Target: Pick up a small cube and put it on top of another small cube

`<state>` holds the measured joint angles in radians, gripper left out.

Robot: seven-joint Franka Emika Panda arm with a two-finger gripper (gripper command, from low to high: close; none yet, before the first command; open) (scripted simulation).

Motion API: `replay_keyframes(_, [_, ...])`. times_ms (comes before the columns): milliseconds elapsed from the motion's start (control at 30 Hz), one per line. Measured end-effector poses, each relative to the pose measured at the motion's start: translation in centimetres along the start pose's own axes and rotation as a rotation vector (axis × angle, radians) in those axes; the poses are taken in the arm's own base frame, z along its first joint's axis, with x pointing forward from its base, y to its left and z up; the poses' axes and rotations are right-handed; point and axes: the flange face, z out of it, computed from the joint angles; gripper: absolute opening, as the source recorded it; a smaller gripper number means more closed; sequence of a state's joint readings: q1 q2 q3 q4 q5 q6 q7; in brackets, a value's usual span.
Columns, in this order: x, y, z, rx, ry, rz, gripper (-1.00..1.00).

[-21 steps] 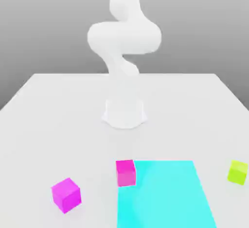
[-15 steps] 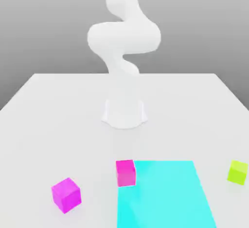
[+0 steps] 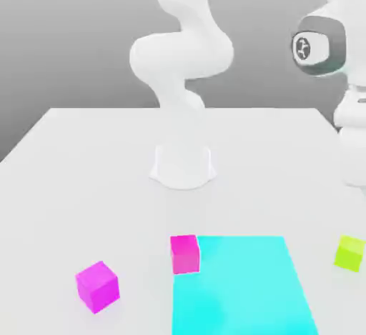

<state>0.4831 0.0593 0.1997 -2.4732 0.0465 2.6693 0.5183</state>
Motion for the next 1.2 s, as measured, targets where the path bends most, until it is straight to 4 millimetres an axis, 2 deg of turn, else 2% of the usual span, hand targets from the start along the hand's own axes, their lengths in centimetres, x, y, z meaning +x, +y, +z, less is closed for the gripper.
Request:
replay_keyframes(167, [-5.2,-1.8,8.6,-0.083,-0.097,-0.149,0.00])
replay_keyframes(300, [-6.2,-1.6,13.7,-0.092,-0.107,-0.168,0.00])
replay_keyframes(333, [-6.4,-1.4,14.8,-0.092,-0.108,-0.168,-1.00])
replay_keyframes(567, [-6.5,-1.4,15.0,-0.093,-0.108,-0.169,-1.00])
replay_keyframes(733, [-5.9,-1.8,9.8,-0.093,-0.108,-0.167,-1.00])
replay_keyframes(767, [-5.1,-0.8,9.1,-0.095,-0.106,-0.148,-1.00])
replay_keyframes(833, [-2.9,2.5,8.2,-0.101,-0.101,-0.091,-1.00])
replay_keyframes(1000, [1.5,12.6,6.2,-0.115,-0.091,0.069,-1.00])
replay_keyframes(1100, [2.9,19.1,5.0,-0.121,-0.086,0.166,-1.00])
replay_keyframes(1200, [3.3,25.7,3.6,-0.126,-0.081,0.267,-1.00])
